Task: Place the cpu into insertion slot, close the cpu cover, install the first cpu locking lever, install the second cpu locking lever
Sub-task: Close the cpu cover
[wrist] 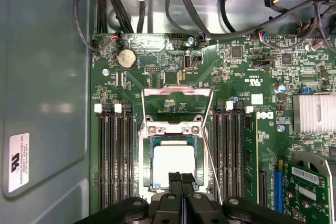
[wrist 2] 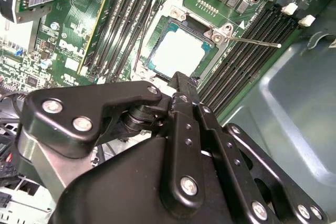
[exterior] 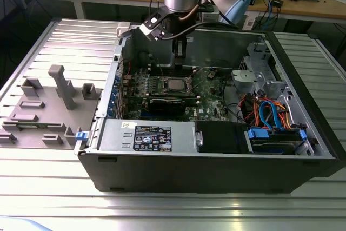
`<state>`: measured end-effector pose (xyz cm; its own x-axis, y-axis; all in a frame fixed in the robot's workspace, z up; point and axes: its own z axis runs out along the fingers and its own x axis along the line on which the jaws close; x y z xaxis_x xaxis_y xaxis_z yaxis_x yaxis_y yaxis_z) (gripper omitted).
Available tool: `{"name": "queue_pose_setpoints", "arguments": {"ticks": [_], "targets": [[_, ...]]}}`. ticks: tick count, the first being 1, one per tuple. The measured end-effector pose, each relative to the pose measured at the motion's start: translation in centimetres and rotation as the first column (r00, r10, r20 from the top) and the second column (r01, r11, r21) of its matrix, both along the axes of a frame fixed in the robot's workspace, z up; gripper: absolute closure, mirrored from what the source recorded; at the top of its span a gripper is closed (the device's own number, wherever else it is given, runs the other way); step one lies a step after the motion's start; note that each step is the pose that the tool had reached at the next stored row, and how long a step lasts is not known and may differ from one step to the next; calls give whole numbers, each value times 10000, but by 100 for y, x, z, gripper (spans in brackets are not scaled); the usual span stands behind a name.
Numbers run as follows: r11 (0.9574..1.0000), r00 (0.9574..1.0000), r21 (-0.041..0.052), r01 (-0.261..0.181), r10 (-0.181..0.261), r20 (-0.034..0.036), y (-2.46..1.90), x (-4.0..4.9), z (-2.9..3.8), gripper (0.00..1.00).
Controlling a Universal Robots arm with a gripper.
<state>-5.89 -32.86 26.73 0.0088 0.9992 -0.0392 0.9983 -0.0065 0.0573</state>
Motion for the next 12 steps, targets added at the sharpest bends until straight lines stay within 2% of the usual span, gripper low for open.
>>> {"name": "queue_pose_setpoints", "arguments": {"ticks": [12], "targets": [[10000, 10000, 0, 1, -1, -12, 0, 20, 13, 89]]}}
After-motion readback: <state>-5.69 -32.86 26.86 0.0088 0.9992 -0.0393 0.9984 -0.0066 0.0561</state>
